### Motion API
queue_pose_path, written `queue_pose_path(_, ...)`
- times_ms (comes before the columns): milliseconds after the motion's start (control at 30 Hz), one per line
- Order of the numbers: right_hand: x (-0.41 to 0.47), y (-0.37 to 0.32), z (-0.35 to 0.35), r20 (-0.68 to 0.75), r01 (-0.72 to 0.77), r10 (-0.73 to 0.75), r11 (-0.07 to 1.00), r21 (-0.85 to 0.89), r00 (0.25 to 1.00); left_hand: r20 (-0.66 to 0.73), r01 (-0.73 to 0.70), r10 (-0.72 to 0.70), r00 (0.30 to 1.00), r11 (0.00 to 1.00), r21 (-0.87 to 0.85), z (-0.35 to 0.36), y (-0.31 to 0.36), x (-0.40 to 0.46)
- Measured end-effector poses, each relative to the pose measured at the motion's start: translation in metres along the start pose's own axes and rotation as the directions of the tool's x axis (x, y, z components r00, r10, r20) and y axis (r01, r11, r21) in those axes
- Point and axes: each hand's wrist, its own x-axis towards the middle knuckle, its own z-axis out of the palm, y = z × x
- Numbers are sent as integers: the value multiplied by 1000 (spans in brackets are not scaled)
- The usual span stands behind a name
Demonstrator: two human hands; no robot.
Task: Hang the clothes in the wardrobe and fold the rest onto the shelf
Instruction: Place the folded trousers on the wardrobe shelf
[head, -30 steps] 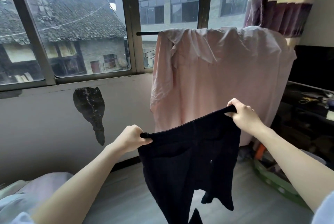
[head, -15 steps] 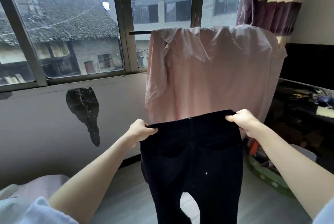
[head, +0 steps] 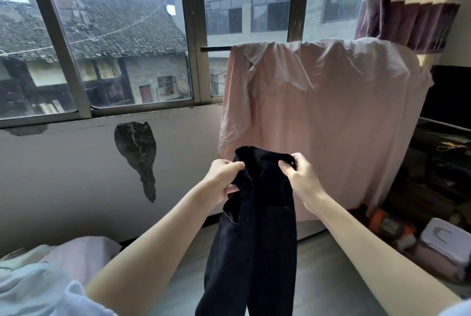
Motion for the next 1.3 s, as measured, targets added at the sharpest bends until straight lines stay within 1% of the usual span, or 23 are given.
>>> queue_pose_path(100,-9,-14,21,63,85,-88,995,47,994,36,-4,6,999,999,-53,-5,11,-13)
queue_pose_path(233,-18,-37,43,120,163,-177,979,120,977,28,8,-3,1000,989,-149,-19,25,-30)
queue_pose_path(300,-21,-46,54,146,169,-193,972,163,970,34,-23,29,999,985,-172,-29,32,-39)
queue_pose_path(400,-25,-55,68,188,119,-163,967,225,969,31,-98,103,994,988,-119,-48,39,-51)
queue_pose_path(467,-27,-61,75,261,99,-157,970,223,952,57,-94,103,993,986,-139,-63,44,-59)
queue_pose_path(567,-28,-67,86,352,156,-190,980,123,916,97,-40,62,993,975,-217,-84,48,-70)
queue_pose_path(633,-27,-69,95,315,170,-187,982,81,931,158,15,25,987,969,-246,-94,50,-75)
queue_pose_path(700,-27,-70,104,248,138,-169,981,138,954,195,34,10,981,974,-222,-104,51,-80)
queue_pose_path(733,-28,-72,108,232,108,-149,978,179,961,171,-5,37,985,983,-183,-111,50,-81)
queue_pose_path(767,-29,-73,110,218,94,-136,977,193,966,110,-102,113,987,990,-99,-116,49,-81)
queue_pose_path(800,-30,-74,112,214,100,-136,979,175,967,13,-243,242,970,969,42,-126,46,-80)
queue_pose_path(833,-31,-77,115,220,119,-150,982,146,964,-76,-367,394,916,899,239,-138,41,-80)
queue_pose_path(867,-32,-79,115,231,145,-170,982,123,958,-125,-424,528,840,783,455,-150,35,-80)
queue_pose_path(900,-33,-82,116,249,169,-193,979,115,949,-114,-407,600,792,658,634,-163,27,-80)
queue_pose_path(933,-34,-85,117,271,187,-214,975,122,939,-76,-356,605,792,560,748,-175,19,-80)
queue_pose_path(967,-34,-88,117,296,199,-231,971,136,927,-40,-303,553,832,515,802,-184,10,-79)
queue_pose_path(1000,-34,-91,119,331,207,-245,967,146,911,-12,-262,455,890,533,805,-193,1,-79)
queue_pose_path(1033,-33,-92,121,367,212,-254,965,153,895,24,-247,347,938,615,749,-201,-7,-78)
queue_pose_path(1100,-31,-96,124,426,210,-263,963,168,866,135,-253,214,968,823,509,-212,-14,-78)
queue_pose_path(1133,-30,-97,125,447,200,-259,964,176,856,175,-249,192,966,873,420,-216,-16,-79)
queue_pose_path(1167,-28,-98,128,460,192,-257,964,184,850,193,-263,199,961,872,413,-220,-17,-81)
queue_pose_path(1233,-25,-95,131,455,187,-252,965,184,854,190,-304,242,952,829,468,-216,-18,-86)
queue_pose_path(1300,-22,-88,134,431,187,-243,968,168,869,130,-301,273,953,815,495,-201,-23,-93)
